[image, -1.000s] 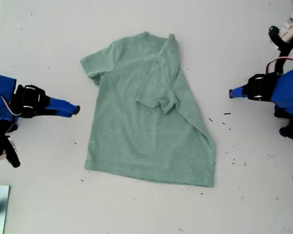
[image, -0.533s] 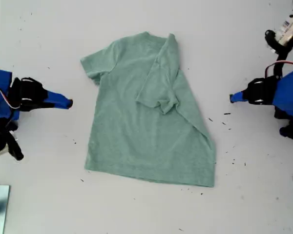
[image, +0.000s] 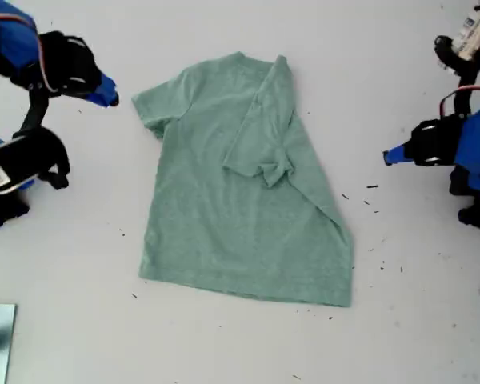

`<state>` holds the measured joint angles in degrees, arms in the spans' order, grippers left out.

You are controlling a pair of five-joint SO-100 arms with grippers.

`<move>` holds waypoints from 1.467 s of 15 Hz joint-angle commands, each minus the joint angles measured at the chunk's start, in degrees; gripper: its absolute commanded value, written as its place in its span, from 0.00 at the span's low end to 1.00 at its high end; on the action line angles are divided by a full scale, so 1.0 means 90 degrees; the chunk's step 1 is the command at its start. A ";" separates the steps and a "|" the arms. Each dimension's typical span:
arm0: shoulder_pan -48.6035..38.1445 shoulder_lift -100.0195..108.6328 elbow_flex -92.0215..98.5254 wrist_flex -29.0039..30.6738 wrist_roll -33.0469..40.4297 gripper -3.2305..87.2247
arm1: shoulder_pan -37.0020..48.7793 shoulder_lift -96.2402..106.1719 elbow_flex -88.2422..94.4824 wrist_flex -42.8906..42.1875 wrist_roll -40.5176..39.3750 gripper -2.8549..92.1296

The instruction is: Fold t shirt

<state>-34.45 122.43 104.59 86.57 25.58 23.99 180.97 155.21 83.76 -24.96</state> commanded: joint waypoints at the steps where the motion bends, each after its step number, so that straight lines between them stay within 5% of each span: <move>1: -0.0479 -0.0684 -0.0791 0.0264 0.0557 0.03 | 0.0068 -0.0254 -0.0605 -0.0117 -0.0098 0.06; 2: -0.0498 -0.0840 -0.0879 0.0322 0.0615 0.26 | 0.0059 -0.0234 -0.0566 -0.0107 -0.0078 0.06; 3: -0.0508 -0.0986 -0.0967 0.0381 0.0625 0.34 | 0.0059 -0.0225 -0.0527 -0.0137 -0.0068 0.06; 6: -0.0762 -0.1611 -0.0713 0.0068 0.1025 0.39 | 0.0078 -0.0244 -0.0488 -0.0215 -0.0127 0.06; 12: -0.1475 -0.3418 0.0557 -0.1797 0.1328 0.40 | 0.0010 -0.0244 -0.0537 -0.0176 -0.0137 0.06; 15: -0.1748 -0.4219 0.0820 -0.2744 0.1484 0.33 | -0.0029 -0.0205 -0.0449 -0.0166 -0.0117 0.06; 17: -0.1426 -0.4736 0.0850 -0.3174 0.1484 0.03 | 0.0000 -0.0127 -0.0400 -0.0146 -0.0107 0.06; 22: -0.0557 -0.1982 0.1885 -0.3779 0.0840 0.03 | 0.0068 0.0352 -0.0244 0.0068 -0.0020 0.06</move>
<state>-40.52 97.65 120.76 53.96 34.01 24.26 182.81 153.98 83.94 -25.58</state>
